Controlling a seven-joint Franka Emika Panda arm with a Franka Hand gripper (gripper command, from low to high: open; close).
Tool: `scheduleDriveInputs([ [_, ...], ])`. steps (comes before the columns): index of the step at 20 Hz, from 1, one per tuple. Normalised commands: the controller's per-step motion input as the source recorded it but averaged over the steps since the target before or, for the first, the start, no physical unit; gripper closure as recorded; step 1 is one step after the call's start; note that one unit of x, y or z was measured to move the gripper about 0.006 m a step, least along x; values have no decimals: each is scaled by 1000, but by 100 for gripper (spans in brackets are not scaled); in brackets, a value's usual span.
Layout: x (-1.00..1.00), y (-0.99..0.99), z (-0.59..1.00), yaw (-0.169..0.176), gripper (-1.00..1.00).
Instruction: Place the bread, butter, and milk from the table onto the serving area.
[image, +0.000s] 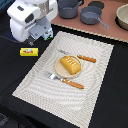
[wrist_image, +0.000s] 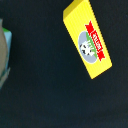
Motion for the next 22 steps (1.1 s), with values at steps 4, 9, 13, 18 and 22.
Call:
scheduleDriveInputs([
  [4,-776,0,-568,117,-100],
  [9,-666,-50,-528,102,-100],
  [13,-110,-44,-161,66,-100],
  [18,133,-28,-18,53,-100],
  [22,50,-14,-203,79,-100],
])
